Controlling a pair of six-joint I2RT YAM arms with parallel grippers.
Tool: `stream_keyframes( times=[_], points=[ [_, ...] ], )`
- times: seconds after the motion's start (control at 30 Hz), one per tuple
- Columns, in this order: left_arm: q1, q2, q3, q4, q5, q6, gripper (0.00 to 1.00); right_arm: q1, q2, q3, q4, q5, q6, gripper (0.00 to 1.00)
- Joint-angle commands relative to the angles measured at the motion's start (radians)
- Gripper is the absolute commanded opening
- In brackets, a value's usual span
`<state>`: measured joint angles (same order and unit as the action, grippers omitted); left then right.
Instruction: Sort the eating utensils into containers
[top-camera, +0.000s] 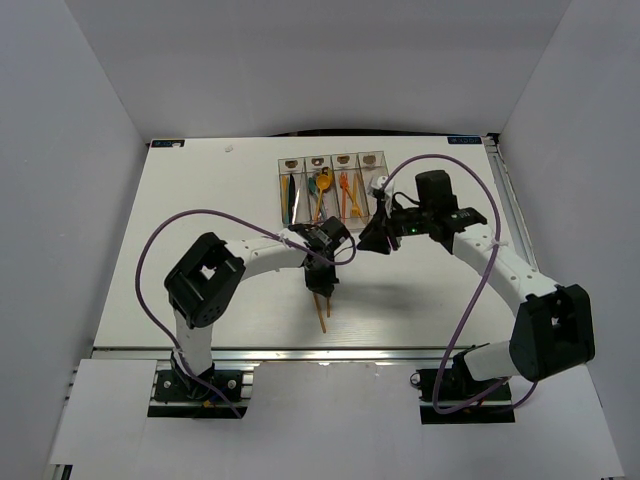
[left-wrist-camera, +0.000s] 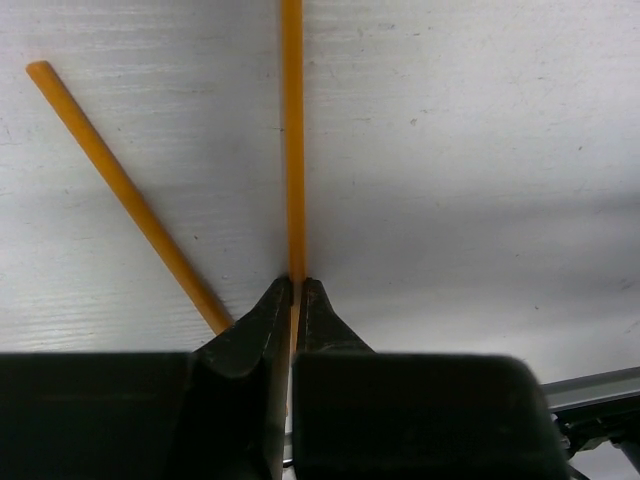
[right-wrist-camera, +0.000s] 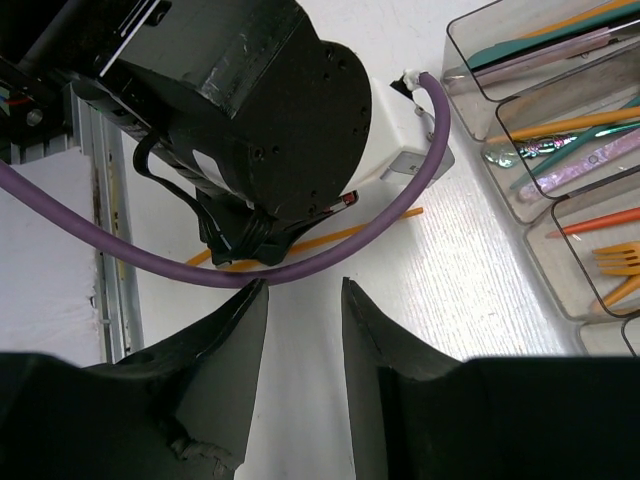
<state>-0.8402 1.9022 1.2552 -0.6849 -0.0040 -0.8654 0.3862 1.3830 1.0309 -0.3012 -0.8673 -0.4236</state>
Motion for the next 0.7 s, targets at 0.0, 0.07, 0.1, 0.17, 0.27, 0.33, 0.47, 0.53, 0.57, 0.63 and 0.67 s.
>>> stream_keyframes(
  times=[0.0,0.07,0.1,0.17,0.27,0.33,0.47,0.53,0.57,0.63,0.67],
  points=[
    [-0.008,0.017,0.018,-0.01,-0.054,0.029,0.0,-0.018,-0.035,0.027,-0.05,-0.024,-0.056,0.42],
    [-0.016,0.0,0.056,-0.007,-0.059,0.049,0.0,-0.041,-0.041,0.066,-0.067,-0.025,-0.078,0.42],
    [-0.023,-0.02,0.07,-0.001,-0.056,0.055,0.0,-0.055,-0.044,0.08,-0.072,-0.03,-0.089,0.42],
    [-0.026,-0.044,0.104,0.016,-0.041,0.074,0.0,-0.107,-0.053,0.124,-0.062,-0.044,-0.084,0.42],
    [-0.03,-0.1,0.134,0.074,0.001,0.095,0.0,-0.181,-0.056,0.191,-0.032,-0.062,-0.06,0.4],
    [-0.03,-0.123,0.174,0.125,0.054,0.132,0.0,-0.223,-0.052,0.222,-0.013,-0.064,-0.047,0.36],
    [-0.028,-0.114,0.259,0.228,0.127,0.195,0.0,-0.268,-0.053,0.27,0.01,-0.058,-0.026,0.23],
    [-0.014,-0.065,0.34,0.268,0.156,0.221,0.0,-0.286,-0.056,0.282,0.03,-0.05,0.0,0.19],
    [0.007,-0.04,0.373,0.281,0.166,0.226,0.0,-0.293,-0.059,0.284,0.033,-0.05,0.008,0.17],
    [0.033,0.045,0.493,0.295,0.203,0.23,0.0,-0.302,-0.062,0.284,0.04,-0.05,0.025,0.17],
    [0.058,0.078,0.536,0.303,0.214,0.23,0.0,-0.303,-0.065,0.284,0.039,-0.052,0.028,0.17]
  ],
)
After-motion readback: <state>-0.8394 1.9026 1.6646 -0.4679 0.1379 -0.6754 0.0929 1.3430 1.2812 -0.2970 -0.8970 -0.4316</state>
